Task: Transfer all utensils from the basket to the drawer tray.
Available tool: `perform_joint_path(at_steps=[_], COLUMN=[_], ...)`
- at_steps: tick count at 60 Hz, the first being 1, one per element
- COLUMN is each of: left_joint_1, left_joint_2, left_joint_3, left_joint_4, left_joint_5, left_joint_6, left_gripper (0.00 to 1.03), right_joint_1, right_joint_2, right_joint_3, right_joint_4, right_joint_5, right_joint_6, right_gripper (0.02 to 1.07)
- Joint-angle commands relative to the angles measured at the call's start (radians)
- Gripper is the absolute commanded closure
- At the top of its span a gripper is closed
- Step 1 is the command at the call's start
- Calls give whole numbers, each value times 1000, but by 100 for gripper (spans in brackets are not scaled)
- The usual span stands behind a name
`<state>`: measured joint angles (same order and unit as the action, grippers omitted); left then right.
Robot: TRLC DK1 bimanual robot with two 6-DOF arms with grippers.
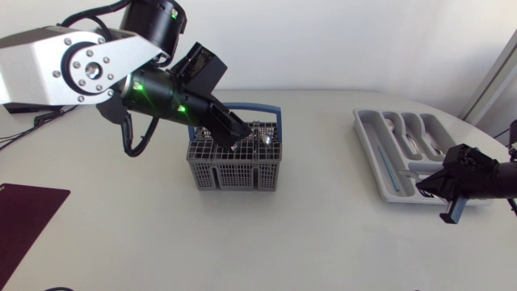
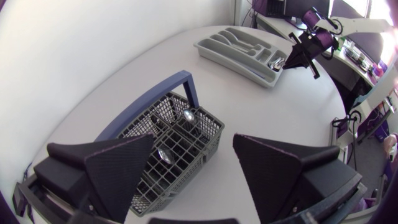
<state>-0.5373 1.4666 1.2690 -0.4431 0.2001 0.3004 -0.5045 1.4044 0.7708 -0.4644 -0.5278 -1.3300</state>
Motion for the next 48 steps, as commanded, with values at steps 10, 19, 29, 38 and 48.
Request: perform_joint_path(at_steps=[10,19,29,38,48], left_joint_1=[26,40,46,46,46], left_joint_2=[-19,-19,-26,-28,-35], left_joint_3=[-69,-89,-115,-122,-126], left_joint_4=[38,49,64,64,64], left_joint_5=[-7,-7,-7,-7,-7], left_joint_6=[9,2,-12,-14,-23], left_gripper=[14,14,14,14,14], right_joint_1=[-124,-161,-172,-172,-170], right_joint_2=[212,301,349,393,418], right_joint_3=[131,179,188,191,180], right_joint_4=[3,53,164,239,319], right_joint_5=[9,58,97,140,169], right_joint_6=[-213,-270,-293,-313,-327], right_gripper=[101,99,93,90,86])
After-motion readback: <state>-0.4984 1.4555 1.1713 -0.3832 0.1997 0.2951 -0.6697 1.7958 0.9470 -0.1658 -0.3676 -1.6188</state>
